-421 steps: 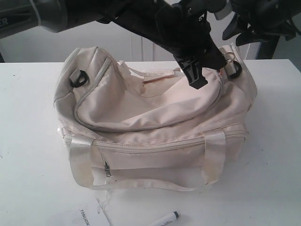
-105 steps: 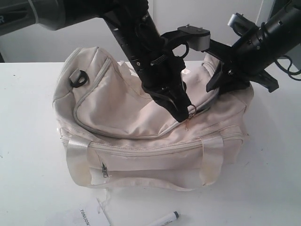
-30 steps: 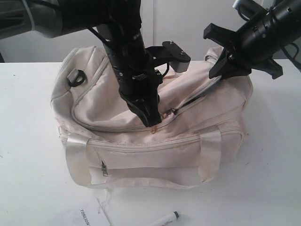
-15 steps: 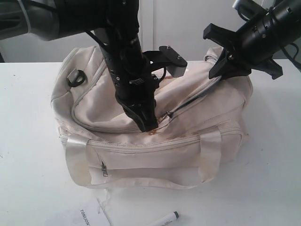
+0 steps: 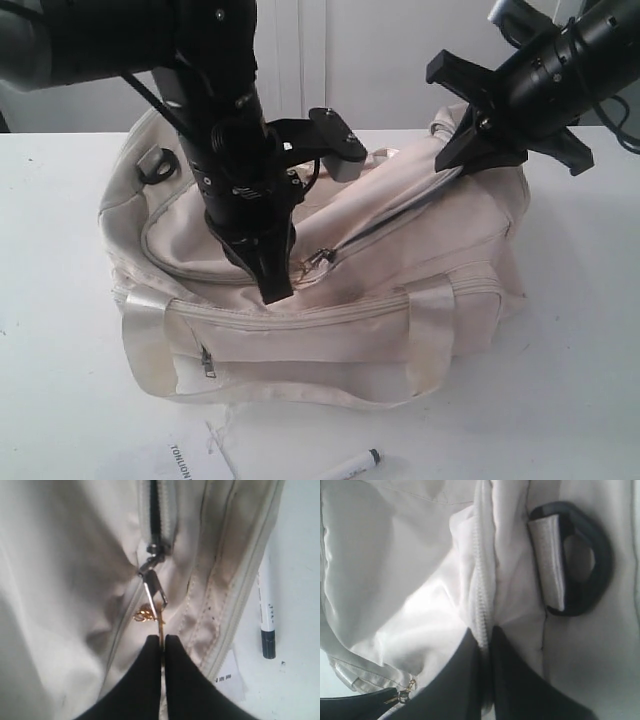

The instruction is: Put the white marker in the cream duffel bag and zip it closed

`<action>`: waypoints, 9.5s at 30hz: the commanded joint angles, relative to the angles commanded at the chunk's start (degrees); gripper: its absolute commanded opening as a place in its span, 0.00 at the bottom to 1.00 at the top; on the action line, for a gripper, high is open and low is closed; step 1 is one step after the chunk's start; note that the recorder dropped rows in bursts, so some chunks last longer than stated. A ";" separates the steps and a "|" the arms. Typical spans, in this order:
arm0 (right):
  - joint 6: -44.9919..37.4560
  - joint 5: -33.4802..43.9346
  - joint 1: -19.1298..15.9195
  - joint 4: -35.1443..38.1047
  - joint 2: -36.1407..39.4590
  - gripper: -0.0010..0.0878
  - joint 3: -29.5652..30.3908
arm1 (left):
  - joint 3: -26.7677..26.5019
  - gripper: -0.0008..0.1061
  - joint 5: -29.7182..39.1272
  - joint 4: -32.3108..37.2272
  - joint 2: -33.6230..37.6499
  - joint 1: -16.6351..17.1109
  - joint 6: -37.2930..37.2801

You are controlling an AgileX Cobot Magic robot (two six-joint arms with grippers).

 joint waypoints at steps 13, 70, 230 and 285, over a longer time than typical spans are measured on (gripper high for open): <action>0.00 0.22 0.00 -0.12 0.00 0.01 0.00 | 0.36 0.01 0.00 -0.18 -0.99 3.60 -0.23; -1.07 -5.41 -3.69 -10.88 0.00 0.01 0.00 | 1.53 0.01 0.00 5.86 -7.33 6.68 -0.46; -102.00 -21.18 24.65 37.57 -1.97 0.01 17.93 | 7.02 0.01 -4.82 13.91 -15.78 6.68 -3.10; -102.00 -20.05 24.65 37.24 -1.97 0.01 17.93 | 10.14 0.01 -10.60 19.94 -15.66 17.56 -7.76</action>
